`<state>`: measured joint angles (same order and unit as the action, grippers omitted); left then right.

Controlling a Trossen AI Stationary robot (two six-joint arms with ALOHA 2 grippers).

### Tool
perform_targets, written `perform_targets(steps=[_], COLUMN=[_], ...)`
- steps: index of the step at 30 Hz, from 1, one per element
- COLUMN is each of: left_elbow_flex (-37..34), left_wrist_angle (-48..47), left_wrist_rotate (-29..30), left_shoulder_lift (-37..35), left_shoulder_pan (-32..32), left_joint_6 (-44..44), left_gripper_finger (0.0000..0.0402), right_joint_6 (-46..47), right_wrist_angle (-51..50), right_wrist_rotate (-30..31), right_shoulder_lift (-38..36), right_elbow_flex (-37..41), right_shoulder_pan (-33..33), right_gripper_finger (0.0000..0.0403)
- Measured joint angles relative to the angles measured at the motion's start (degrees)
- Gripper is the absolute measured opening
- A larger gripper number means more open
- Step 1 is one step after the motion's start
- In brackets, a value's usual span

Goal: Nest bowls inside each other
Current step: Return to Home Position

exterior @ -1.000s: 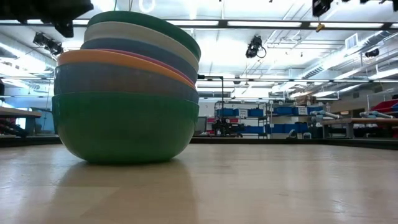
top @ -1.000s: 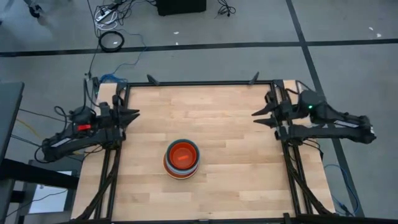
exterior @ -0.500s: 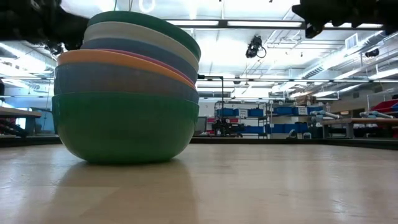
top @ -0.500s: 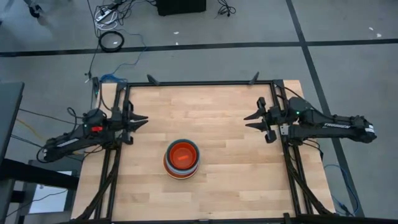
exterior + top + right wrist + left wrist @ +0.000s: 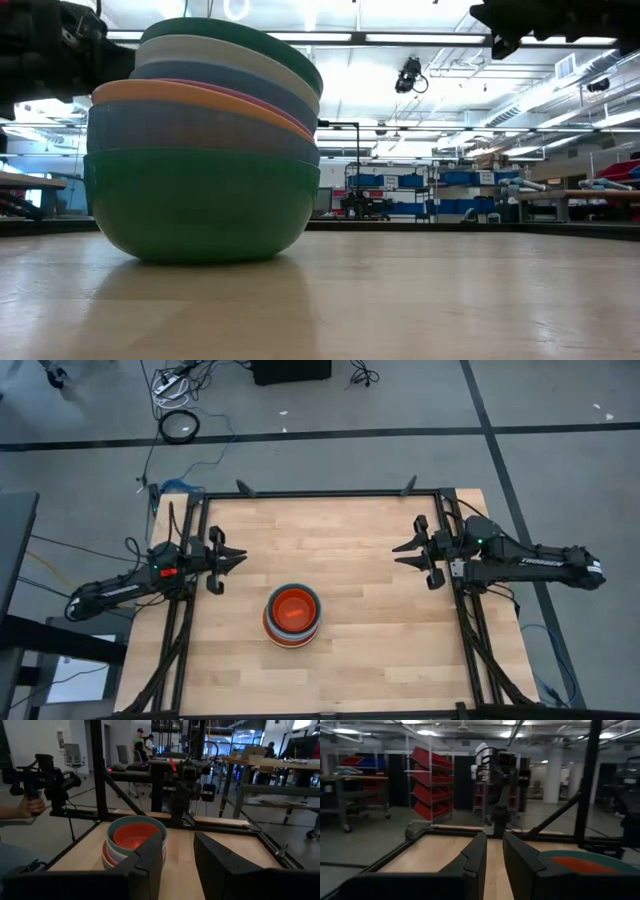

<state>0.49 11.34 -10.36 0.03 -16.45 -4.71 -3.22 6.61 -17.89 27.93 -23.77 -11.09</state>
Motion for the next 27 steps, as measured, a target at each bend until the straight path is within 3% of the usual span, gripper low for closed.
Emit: perform_targets(steps=[5, 16, 27], left_elbow_flex=[0.00, -0.02, -0.04], left_wrist_angle=[0.92, 2.67, 0.60], left_wrist_rotate=[-3.53, -3.47, 1.03], left_shoulder_lift=[0.03, 0.02, 0.04], left_shoulder_pan=[0.04, 0.04, 0.02], left_joint_6=[-0.87, -1.39, -0.65], left_gripper_finger=[0.0072, 0.0072, 0.0072], right_joint_6=[0.02, 2.05, -0.43], right_wrist_angle=[-1.28, -11.15, -17.41], right_wrist_rotate=[0.32, -1.88, 1.84], right_shoulder_lift=[-4.89, -21.16, -23.92], right_elbow_flex=[0.00, 0.00, 0.04], right_shoulder_pan=[-0.34, -1.14, -1.16], right_gripper_finger=[0.0100, 0.0100, 0.0100])
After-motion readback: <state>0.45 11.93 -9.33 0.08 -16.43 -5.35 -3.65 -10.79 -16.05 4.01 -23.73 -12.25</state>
